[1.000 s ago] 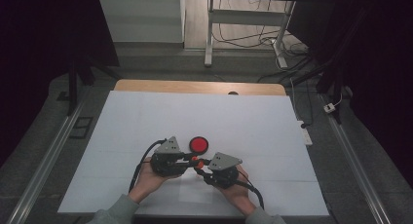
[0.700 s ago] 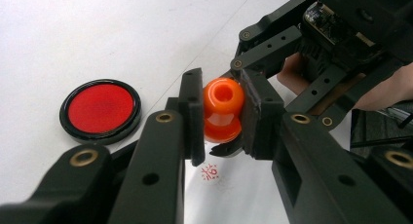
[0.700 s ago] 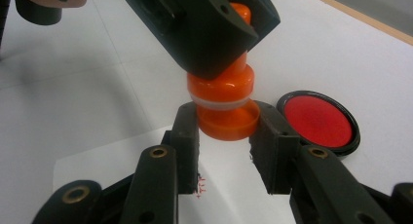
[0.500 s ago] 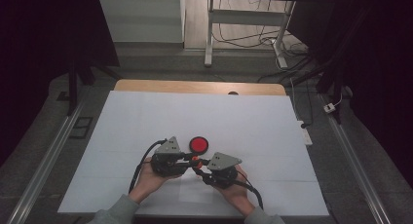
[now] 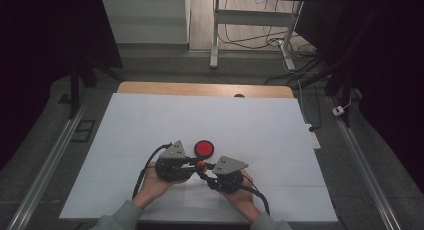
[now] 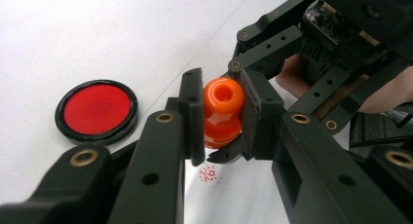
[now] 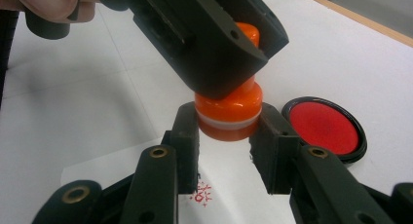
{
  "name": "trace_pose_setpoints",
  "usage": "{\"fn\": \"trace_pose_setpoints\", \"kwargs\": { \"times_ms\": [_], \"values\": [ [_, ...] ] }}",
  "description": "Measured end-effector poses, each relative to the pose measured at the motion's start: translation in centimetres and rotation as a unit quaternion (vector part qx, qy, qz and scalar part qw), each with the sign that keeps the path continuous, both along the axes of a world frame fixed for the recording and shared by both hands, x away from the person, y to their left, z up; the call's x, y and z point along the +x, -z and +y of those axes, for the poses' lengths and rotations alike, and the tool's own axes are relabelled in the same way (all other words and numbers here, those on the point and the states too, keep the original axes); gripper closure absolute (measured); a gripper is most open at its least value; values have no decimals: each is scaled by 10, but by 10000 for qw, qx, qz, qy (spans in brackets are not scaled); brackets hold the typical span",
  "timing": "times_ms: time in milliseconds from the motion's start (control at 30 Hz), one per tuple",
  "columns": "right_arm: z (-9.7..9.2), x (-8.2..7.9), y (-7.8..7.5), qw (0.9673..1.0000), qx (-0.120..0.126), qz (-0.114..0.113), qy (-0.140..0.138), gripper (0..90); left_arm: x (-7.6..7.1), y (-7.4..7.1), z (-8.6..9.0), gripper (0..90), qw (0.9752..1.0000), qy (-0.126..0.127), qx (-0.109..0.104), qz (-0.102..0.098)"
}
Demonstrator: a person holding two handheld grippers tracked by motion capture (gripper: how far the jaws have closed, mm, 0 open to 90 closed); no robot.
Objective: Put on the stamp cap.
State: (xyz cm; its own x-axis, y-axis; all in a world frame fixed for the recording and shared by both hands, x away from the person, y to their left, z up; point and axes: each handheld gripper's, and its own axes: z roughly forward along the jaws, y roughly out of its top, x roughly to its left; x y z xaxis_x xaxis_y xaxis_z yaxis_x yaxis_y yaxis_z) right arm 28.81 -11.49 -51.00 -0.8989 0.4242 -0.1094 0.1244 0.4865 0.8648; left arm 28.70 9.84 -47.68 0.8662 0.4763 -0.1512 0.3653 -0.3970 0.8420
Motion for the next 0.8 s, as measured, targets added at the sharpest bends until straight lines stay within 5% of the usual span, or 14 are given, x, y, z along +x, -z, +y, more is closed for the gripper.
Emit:
{"fn": "trace_pose_setpoints", "kwargs": {
  "times_ms": [800],
  "values": [
    [0,-1,-1,10000,27,-22,1,640,1,2,1,720,10000,-11,5,29]
  ]
}}
